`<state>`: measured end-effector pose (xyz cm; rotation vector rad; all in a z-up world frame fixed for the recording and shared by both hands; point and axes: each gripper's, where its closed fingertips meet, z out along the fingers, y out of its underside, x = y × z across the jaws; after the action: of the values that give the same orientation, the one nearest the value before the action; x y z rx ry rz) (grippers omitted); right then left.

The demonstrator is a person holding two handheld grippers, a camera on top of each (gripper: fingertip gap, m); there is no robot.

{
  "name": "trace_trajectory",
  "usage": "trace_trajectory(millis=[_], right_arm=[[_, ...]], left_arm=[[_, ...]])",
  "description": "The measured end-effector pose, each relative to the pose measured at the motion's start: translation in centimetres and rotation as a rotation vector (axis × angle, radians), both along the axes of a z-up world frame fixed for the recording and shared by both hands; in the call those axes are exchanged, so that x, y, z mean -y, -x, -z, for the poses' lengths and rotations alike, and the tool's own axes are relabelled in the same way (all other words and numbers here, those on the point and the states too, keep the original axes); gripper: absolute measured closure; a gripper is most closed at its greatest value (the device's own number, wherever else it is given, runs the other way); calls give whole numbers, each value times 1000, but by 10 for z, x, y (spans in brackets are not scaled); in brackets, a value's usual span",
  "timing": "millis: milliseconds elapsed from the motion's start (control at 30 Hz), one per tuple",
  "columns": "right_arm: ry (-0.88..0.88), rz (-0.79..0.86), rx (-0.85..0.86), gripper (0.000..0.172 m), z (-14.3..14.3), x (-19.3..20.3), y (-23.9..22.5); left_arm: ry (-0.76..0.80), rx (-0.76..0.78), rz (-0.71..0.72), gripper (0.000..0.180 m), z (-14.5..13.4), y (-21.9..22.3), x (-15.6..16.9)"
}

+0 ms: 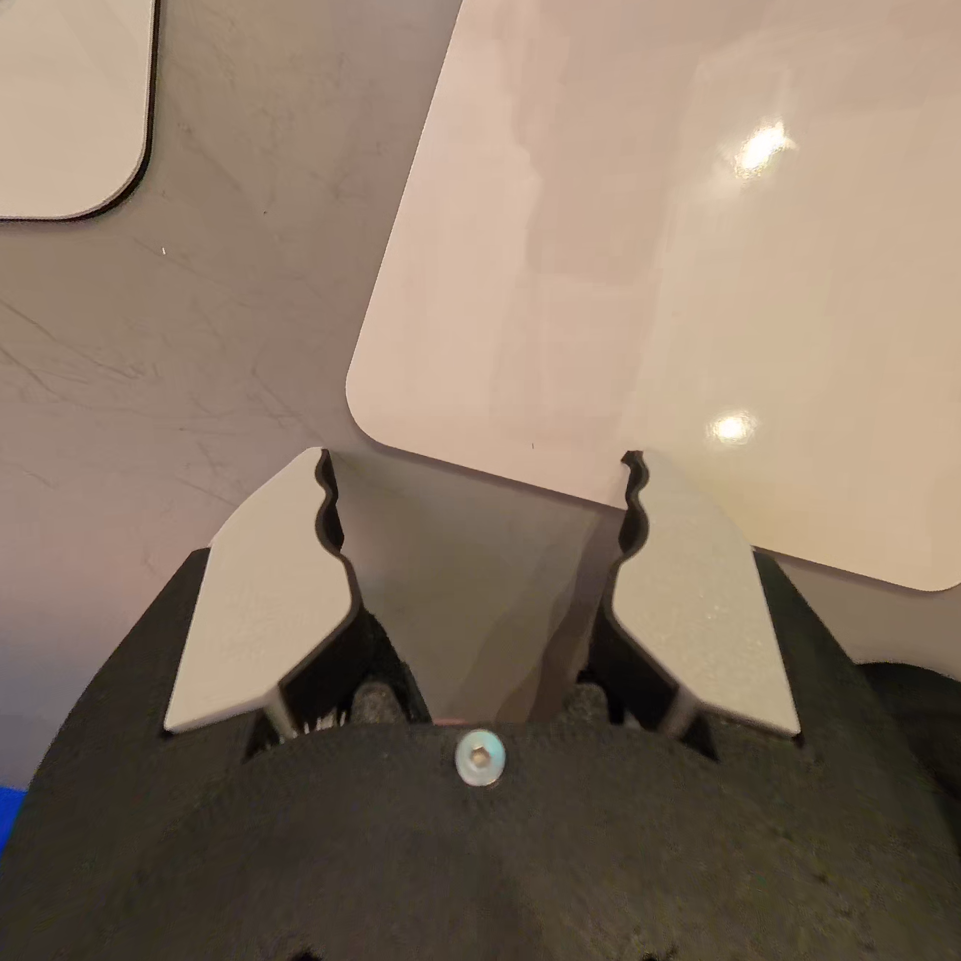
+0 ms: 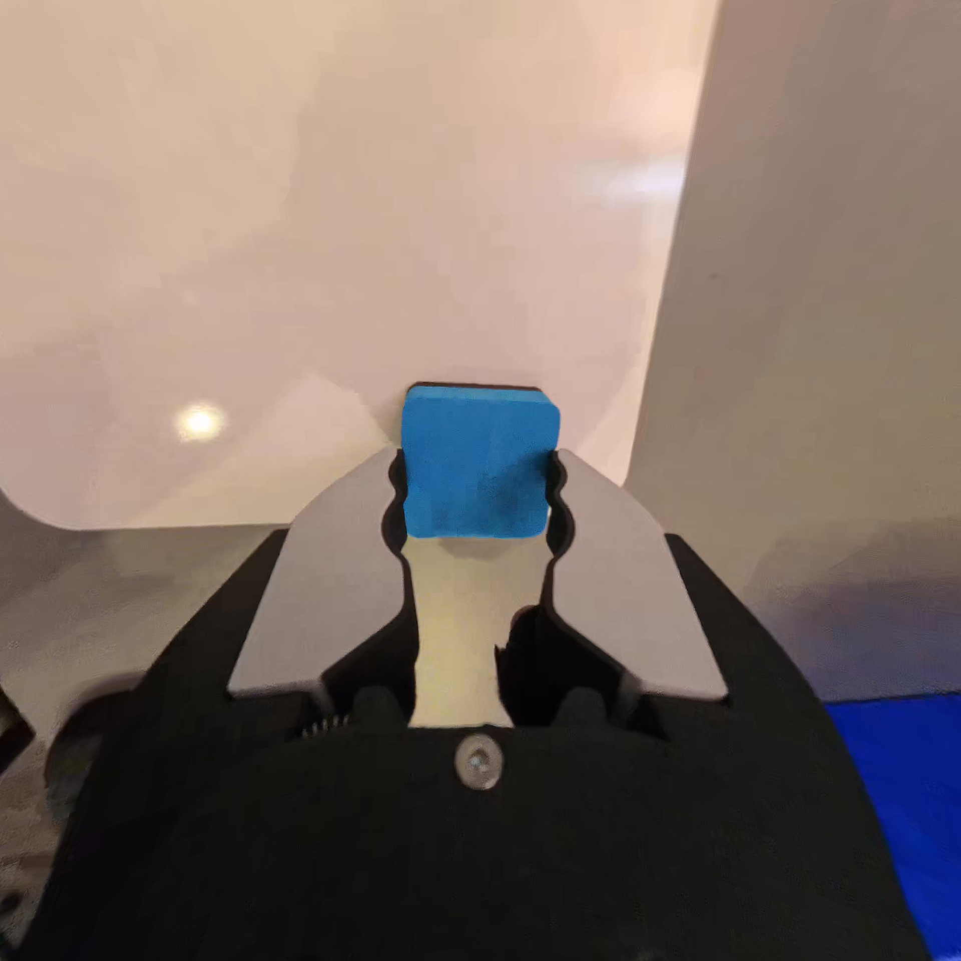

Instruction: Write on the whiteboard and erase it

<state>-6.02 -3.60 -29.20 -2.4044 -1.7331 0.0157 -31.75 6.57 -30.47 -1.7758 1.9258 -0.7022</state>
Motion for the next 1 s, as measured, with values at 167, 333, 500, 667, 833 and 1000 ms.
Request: trace_trajectory(millis=[167,333,500,667,833,1000], right_arm=[[-40,-1,-73,119,0,2,9],[-57,-21,-67,119,0,-25,14],[-36,-26,-94,119,-1,-17,11],[-24,-14,-77,119,-1,-11,2],[-46,-40,-101,119,-1,-9,-1],[-80,32,-234,119,-17,-12,-5]], left_arm=[[-2,-15,-6,73,0,-1,1],[-7,-37,-6,68,1,-2,3],[-8,-39,-3,68,1,-1,3],[-8,-45,-4,68,1,-1,3],[-9,-60,-5,68,1,-1,3],[-11,-87,2,67,1,-2,3]])
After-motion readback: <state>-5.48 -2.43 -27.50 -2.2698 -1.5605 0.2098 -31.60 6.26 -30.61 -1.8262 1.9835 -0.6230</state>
